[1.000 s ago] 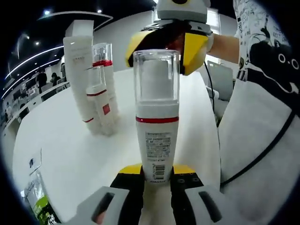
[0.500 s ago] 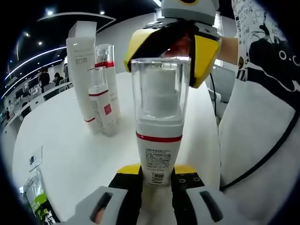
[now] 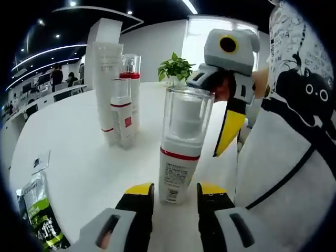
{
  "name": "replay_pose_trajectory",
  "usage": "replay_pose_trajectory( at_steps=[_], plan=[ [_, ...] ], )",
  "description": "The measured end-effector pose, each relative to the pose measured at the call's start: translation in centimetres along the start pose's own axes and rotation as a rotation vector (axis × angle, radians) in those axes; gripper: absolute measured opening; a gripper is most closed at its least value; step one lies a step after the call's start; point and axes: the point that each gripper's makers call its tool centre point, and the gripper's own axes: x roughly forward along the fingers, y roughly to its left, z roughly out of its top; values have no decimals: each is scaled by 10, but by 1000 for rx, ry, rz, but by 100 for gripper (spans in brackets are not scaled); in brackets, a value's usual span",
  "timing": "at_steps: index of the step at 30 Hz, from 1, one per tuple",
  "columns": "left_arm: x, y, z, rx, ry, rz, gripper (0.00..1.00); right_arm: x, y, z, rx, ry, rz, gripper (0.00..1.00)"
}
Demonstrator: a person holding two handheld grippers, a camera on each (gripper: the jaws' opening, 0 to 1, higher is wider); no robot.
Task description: Arrange the skincare products in the storage area until every visible bottle or jar stands upright without overlapping.
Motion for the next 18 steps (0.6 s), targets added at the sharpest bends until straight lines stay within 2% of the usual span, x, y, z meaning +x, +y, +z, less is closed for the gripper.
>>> replay_pose_trajectory(
  at_steps=[2,7,18],
  plan=[
    [0,-1,-2,0,12,0,30,5,-2,-4,43,-6,-17,28],
    [1,-3,-3,-10,9,7,29,18,-5,-12,74,11,-33,24],
    [-6,-1,-10,-32,15,50,27,22,-20,-24,75,57,-62,22]
  ],
)
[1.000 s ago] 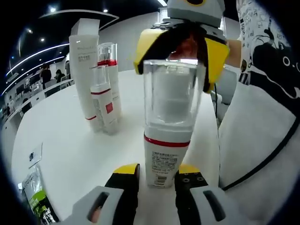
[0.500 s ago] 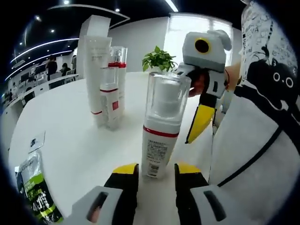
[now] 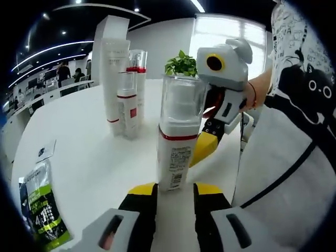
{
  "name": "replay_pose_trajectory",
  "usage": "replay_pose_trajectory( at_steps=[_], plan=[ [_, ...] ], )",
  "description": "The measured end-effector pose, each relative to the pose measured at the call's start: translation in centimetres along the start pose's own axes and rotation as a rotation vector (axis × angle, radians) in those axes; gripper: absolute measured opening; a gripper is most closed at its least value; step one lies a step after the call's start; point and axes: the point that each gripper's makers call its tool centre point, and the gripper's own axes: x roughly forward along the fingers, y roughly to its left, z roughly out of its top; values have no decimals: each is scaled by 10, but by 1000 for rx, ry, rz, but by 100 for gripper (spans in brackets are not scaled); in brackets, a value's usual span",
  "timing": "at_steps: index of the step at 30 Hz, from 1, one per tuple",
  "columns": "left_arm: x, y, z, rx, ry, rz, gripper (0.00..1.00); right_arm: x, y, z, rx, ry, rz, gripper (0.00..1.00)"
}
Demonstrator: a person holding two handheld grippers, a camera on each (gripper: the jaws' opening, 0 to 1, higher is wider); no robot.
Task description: Arrange the skincare products in the storage area until every visible bottle or jar stands upright without overlapping.
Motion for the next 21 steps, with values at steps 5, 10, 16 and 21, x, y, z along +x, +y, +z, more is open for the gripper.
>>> replay_pose_trajectory(
  at_steps=[5,10,16,21],
  plan=[
    [-5,-2,-4,-7,10,15,26,5,-9,-1,-3,10,-7,22],
    [-13,-6,-4,-21,8,20,25,10,-15,3,-17,12,-18,22],
    [-16,4,-2,-4,3,62,26,-1,-15,1,-2,2,-33,22],
    [-7,9,3,21,3,57,27,-4,5,-6,14,17,15,26]
  ],
)
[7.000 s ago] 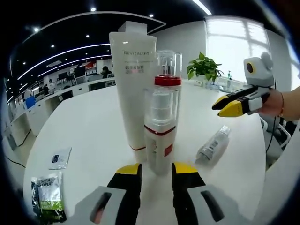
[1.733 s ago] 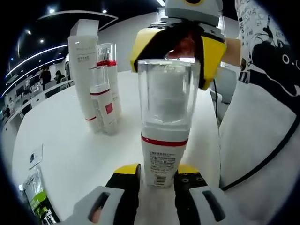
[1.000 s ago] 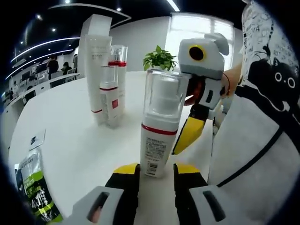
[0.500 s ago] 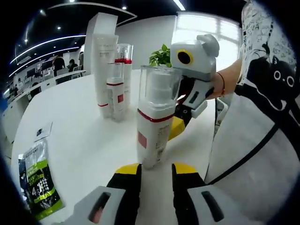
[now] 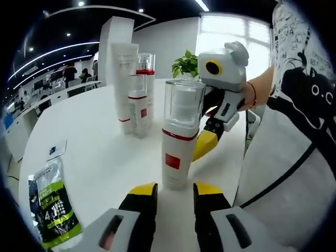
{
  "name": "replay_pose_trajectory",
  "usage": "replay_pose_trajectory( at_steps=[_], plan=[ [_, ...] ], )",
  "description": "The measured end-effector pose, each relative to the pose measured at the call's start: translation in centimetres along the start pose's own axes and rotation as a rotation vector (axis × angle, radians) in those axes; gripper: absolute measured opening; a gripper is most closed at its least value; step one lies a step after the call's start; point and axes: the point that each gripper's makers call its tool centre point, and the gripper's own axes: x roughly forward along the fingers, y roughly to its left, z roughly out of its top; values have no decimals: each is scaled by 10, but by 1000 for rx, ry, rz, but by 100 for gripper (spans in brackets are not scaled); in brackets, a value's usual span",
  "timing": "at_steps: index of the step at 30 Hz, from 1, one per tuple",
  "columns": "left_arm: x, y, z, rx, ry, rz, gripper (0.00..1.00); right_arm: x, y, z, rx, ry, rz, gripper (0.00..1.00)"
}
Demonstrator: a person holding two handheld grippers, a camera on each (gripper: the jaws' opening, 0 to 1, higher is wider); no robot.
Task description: Arrange the skincare products in the storage area until every visible bottle or jar stands upright without overlapping.
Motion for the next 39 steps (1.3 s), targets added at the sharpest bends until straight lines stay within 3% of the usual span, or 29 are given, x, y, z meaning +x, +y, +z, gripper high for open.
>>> replay_pose_trajectory(
  at_steps=[7,28,34,39],
  plan=[
    [8,-6,3,20,7,-26,27,9,4,7,6,-15,-4,26],
    [-8,-18,-4,21,25,-7,25,13,-21,7,-27,6,-66,23],
    [-19,-8,-9,-21,10,52,26,-1,-27,-2,49,-1,-153,21],
    [-34,1,-15,-113,-25,118,27,-11,-14,5,123,-81,-129,23]
  ],
)
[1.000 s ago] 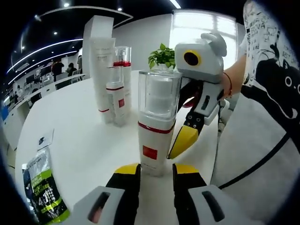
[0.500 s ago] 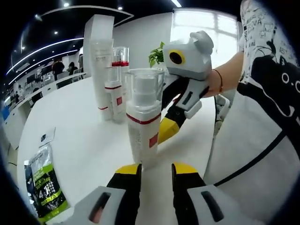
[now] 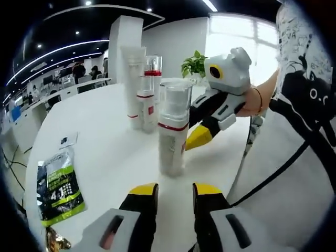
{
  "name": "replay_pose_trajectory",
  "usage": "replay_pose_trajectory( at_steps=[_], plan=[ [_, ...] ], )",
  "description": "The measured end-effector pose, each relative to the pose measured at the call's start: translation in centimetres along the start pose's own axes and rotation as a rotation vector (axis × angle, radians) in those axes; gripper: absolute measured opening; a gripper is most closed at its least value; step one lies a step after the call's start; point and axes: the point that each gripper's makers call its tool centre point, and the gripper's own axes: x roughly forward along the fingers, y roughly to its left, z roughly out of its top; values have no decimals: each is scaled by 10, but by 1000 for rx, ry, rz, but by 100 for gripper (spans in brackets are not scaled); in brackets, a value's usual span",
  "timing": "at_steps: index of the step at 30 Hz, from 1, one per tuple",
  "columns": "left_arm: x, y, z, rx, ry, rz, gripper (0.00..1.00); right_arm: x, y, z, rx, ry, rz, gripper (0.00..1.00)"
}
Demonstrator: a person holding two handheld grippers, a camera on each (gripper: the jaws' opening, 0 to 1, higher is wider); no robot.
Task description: Arrange the skincare products in the storage area until every visible bottle or jar stands upright without overlapping.
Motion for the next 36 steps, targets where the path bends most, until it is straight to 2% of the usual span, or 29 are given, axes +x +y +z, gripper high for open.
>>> replay_pose_trajectory(
  at_steps=[4,6,9,16,21,24,33,36],
  plan=[
    [-12,15,-5,-54,-34,70,27,-4,12,1,13,-23,19,26],
    [-20,25,-7,-85,-62,127,27,-2,16,4,23,-44,21,28],
    [-28,30,-10,-131,-86,151,27,6,23,10,64,-84,23,32],
    [-40,34,-16,-165,-97,203,27,24,30,21,19,-94,3,32],
    [-46,35,-19,-174,-102,227,27,31,26,28,11,-109,-19,30],
    [-48,36,-22,-180,-98,233,27,35,27,30,16,-105,-18,23],
    [-53,42,-26,-183,-91,238,27,34,23,29,-4,-97,-45,22],
    [-54,45,-26,-178,-92,238,27,31,14,27,11,-96,-77,22]
  ],
)
